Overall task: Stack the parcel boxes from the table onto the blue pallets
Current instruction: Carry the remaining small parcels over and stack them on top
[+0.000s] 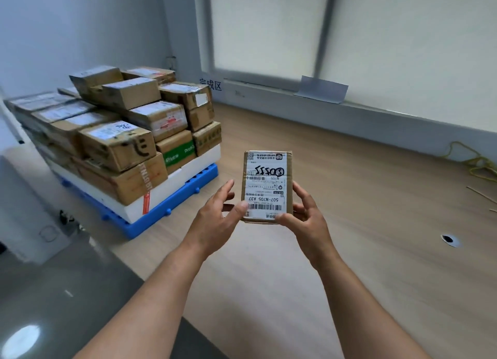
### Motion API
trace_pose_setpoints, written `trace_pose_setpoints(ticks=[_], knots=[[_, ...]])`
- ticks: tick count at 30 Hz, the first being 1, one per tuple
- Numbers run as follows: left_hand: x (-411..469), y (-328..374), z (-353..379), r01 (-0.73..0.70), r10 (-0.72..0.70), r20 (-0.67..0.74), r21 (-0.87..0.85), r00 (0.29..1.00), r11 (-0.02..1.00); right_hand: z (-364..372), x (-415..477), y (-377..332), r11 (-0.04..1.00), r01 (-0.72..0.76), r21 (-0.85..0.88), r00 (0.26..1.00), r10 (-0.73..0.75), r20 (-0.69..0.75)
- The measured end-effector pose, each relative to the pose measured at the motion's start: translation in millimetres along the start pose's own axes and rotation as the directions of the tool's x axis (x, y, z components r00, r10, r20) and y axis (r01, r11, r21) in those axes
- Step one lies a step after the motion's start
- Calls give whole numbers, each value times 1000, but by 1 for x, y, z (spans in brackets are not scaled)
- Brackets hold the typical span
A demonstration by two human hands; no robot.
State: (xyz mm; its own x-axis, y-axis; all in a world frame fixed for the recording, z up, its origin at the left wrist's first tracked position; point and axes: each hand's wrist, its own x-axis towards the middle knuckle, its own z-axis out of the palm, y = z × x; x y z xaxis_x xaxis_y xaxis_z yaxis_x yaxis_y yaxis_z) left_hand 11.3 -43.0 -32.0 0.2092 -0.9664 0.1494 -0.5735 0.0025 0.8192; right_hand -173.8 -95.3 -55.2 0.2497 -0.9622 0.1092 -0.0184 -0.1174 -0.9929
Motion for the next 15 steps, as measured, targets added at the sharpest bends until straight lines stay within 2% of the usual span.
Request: trace_pose_setpoints(ticks=[7, 15], knots=[[-10, -41, -74, 6, 2, -122, 72, 993, 997, 73, 5, -19, 1000, 16, -15, 999, -15, 38], [-4, -75, -154, -41, 119, -200, 355, 972, 934, 146, 20, -37, 998, 56, 5, 997, -56, 45]])
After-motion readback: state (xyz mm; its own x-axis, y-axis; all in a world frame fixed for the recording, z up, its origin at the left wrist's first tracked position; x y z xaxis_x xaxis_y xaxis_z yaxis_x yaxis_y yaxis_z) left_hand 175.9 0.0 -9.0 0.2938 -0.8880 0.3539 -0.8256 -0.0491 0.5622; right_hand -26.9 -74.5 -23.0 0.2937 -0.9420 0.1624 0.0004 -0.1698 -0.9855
